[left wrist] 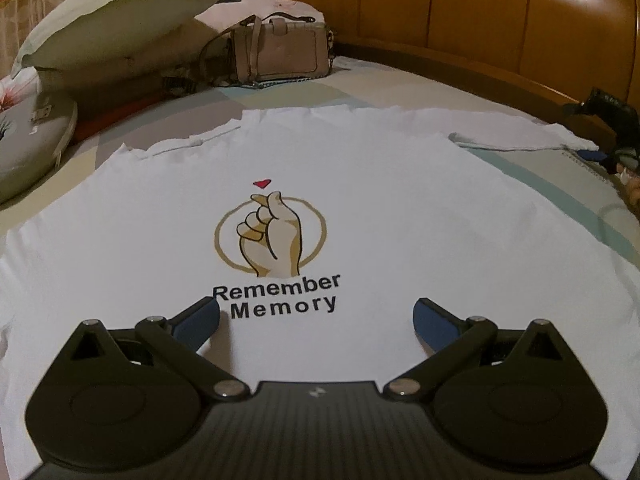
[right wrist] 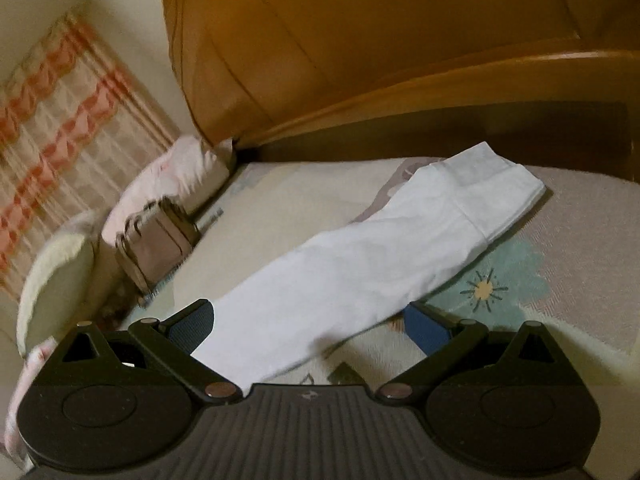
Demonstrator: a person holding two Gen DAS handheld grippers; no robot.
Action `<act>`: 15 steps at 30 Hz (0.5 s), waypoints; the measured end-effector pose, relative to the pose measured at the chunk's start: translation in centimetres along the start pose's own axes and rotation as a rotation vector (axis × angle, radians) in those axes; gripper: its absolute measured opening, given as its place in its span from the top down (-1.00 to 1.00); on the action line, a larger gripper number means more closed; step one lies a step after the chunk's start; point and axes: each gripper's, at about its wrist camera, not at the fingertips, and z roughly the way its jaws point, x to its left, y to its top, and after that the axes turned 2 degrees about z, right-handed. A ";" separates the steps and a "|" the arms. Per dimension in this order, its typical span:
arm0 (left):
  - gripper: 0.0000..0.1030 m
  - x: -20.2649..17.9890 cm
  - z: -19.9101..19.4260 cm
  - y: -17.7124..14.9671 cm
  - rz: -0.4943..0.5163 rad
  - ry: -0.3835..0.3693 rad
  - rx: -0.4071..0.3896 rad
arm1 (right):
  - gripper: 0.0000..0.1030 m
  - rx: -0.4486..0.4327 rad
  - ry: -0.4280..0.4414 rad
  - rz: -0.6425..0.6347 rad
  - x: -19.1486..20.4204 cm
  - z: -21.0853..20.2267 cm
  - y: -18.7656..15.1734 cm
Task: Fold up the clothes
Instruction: 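Lift the grasped sleeve off the bed with the right gripper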
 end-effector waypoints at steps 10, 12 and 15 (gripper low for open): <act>-0.99 0.0 0.3 -0.2 0.003 0.006 0.005 | -1.00 -0.087 -0.040 0.045 0.0 1.1 0.7; -0.99 0.0 0.3 -0.2 0.004 0.007 0.006 | -1.00 -0.109 -0.061 0.072 -0.1 1.6 1.0; -0.99 0.1 0.3 -0.3 0.004 0.007 0.005 | -1.00 -0.129 -0.085 0.076 -0.2 2.4 1.3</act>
